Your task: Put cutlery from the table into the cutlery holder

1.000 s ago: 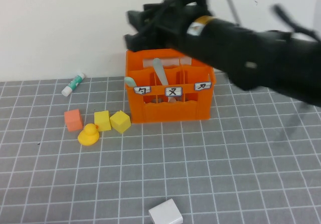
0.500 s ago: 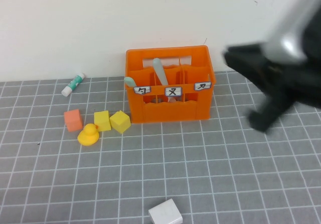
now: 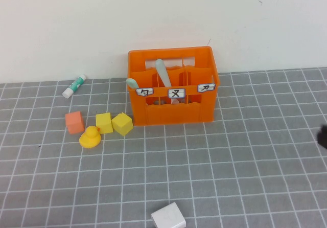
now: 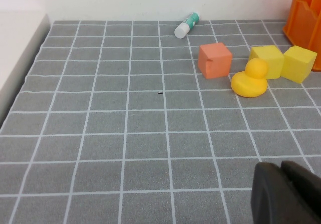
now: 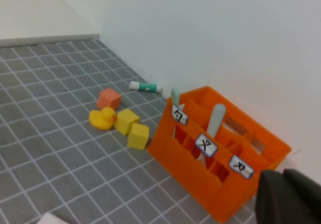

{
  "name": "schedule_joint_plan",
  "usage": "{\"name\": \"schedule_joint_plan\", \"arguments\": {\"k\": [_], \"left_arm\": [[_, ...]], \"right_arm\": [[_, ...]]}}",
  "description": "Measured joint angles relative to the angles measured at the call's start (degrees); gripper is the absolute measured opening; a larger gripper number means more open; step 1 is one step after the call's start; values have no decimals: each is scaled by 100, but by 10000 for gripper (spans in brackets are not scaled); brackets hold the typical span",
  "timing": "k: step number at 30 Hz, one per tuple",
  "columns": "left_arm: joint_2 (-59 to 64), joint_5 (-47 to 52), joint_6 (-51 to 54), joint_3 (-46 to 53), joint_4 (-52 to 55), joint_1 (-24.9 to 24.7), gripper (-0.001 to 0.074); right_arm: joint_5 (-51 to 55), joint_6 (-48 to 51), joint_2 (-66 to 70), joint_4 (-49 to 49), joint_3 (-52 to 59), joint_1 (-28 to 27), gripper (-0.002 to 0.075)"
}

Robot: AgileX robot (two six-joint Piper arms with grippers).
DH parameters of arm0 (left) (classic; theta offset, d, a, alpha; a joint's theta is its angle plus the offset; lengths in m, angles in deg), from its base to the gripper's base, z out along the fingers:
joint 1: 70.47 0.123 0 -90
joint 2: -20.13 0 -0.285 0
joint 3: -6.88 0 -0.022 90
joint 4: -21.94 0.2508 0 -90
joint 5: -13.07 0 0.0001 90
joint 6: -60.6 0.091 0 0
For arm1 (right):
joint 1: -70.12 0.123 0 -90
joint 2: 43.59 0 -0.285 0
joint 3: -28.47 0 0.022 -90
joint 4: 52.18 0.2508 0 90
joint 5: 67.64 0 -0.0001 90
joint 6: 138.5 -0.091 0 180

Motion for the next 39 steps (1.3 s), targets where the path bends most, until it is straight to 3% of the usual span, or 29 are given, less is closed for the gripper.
{"name": "schedule_joint_plan", "arguments": {"k": [14, 23, 24, 31, 39], "left_arm": [[0, 0, 0, 0, 0, 0, -1], [0, 0, 14, 0, 0, 0, -1], [0, 0, 14, 0, 0, 0, -1], [0, 0, 14, 0, 0, 0, -1], [0, 0, 14, 0, 0, 0, -1]], "right_arm": [[-767, -131, -450, 27, 1948, -174, -2], [-1447, -153, -1365, 139, 2699, -1787, -2], [-1383, -153, -1751, 122, 2760, -2372, -2], [-226, -705, -3000, -789, 2845, -3990, -2], [235, -2382, -3660, -1511, 3385, -4275, -3]]}}
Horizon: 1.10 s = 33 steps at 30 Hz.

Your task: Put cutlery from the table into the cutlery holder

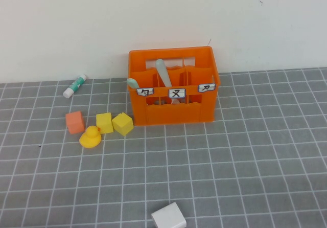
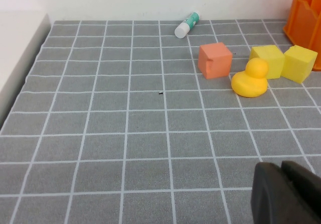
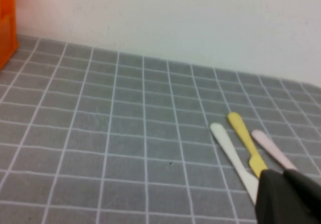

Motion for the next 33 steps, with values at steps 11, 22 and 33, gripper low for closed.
{"name": "schedule_joint_plan", "arguments": {"k": [11, 22, 33], "left_arm": [[0, 0, 0, 0, 0, 0, -1], [0, 0, 0, 0, 0, 0, -1], [0, 0, -14, 0, 0, 0, -1]], "right_arm": [[697, -294, -197, -90, 30, 684, -3], [745, -1054, -199, -390, 19, 799, -3], [745, -1065, -207, -423, 19, 799, -3]]}}
